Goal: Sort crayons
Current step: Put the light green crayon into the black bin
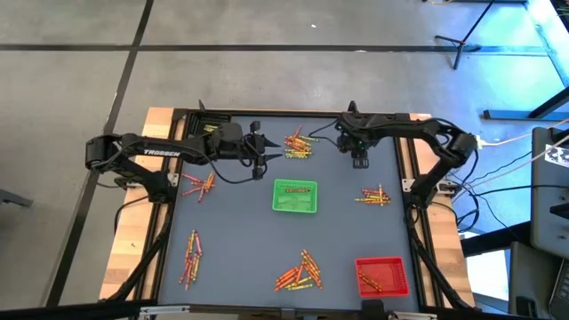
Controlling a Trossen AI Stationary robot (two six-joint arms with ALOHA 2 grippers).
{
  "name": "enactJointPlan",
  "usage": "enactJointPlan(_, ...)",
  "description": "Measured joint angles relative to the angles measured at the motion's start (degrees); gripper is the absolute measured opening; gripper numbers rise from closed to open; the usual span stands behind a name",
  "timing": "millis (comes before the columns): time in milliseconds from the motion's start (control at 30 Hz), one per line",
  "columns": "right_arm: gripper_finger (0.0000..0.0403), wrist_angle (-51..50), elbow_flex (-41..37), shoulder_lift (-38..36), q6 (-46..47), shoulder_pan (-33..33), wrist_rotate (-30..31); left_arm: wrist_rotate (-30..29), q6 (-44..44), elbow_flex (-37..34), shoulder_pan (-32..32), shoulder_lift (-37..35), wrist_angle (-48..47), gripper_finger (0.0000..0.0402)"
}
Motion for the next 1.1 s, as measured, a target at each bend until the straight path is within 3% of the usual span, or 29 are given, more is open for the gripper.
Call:
enactJointPlan(700,0.0008,0.56,0.07,3.62,-3.72,-0.29,2.63,0.05,0.01,0.00,0.00,0.00,0.02,0.0116)
enactJointPlan(933,0.0004,-5.64,3.67,3.59,2.20,1.91,2.85,0.05,0.07,0.00,0.00,0.00,0.05,0.0116)
enactJointPlan(1100,0.0005,-8.24,7.04,-1.79,5.96,7.13,1.86,0.05,0.55,0.02,0.00,0.00,0.32,0.0116)
